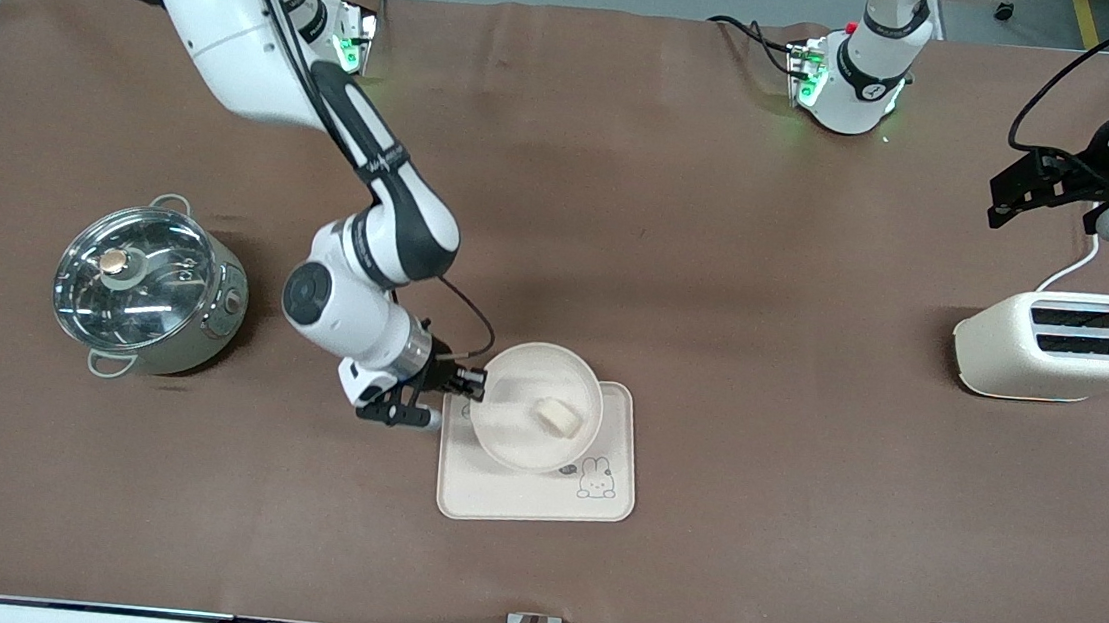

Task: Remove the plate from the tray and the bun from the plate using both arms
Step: 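Grasp the plate rim with the right gripper and lift it off the tray, then set the plate on the table beside the tray and open the right gripper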

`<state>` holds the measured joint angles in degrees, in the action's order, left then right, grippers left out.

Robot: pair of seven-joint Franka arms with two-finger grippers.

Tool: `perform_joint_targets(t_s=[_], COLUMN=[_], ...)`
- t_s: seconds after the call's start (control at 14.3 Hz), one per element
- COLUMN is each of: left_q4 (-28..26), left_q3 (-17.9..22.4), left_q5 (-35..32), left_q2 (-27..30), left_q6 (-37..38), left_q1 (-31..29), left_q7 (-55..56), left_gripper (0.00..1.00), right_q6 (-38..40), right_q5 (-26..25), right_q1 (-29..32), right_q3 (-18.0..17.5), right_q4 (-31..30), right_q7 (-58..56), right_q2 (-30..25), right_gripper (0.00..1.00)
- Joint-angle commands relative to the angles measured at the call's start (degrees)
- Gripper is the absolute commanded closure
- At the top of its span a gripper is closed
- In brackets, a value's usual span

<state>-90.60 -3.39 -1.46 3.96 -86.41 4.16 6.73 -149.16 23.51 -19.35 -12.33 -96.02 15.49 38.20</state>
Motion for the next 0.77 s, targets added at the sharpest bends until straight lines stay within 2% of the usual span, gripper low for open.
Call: perform_joint_targets(t_s=[0.0, 0.14, 0.35, 0.42, 0.49, 0.56, 0.7], left_q4=[1.5, 1.4, 1.2, 1.2, 1.2, 1.2, 1.1], left_q3=[-0.1, -0.1, -0.2, -0.4, -1.2, -1.6, -4.3], left_q5=[0.6, 0.6, 0.5, 0.7, 0.7, 0.8, 0.8], left_q2=[-0.6, -0.6, -2.0, -2.5, -3.6, -4.9, -8.1], left_q6=[1.3, 1.3, 1.3, 1.1, 0.6, -0.4, -3.4], left_q1=[-0.3, -0.1, 0.6, 0.9, 1.5, 1.7, 2.5], left_q7=[-1.3, -1.2, 0.2, 0.8, 2.5, 6.1, 14.5], left_gripper=[0.00, 0.00, 0.00, 0.00, 0.00, 0.00, 0.00], right_q6=[-11.7, -15.1, -14.6, -13.9, -11.8, -8.6, -0.8], right_q5=[1.4, 1.5, 1.5, 1.5, 1.6, 2.6, 2.9], right_q1=[1.0, 0.9, 0.1, 0.3, 0.5, 0.4, 0.6], right_q3=[-5.4, -6.7, -6.8, -6.8, -7.0, -7.0, -6.6], right_q4=[-20.5, -25.0, -27.0, -27.0, -26.8, -26.0, -24.7], right_q7=[-1.3, -1.3, -1.3, -1.3, -0.6, 3.0, 10.2], right_q2=[-10.4, -11.0, -10.8, -10.8, -11.1, -12.9, -18.0], right_gripper=[1.00, 1.00, 0.98, 0.78, 0.37, 0.04, 0.00])
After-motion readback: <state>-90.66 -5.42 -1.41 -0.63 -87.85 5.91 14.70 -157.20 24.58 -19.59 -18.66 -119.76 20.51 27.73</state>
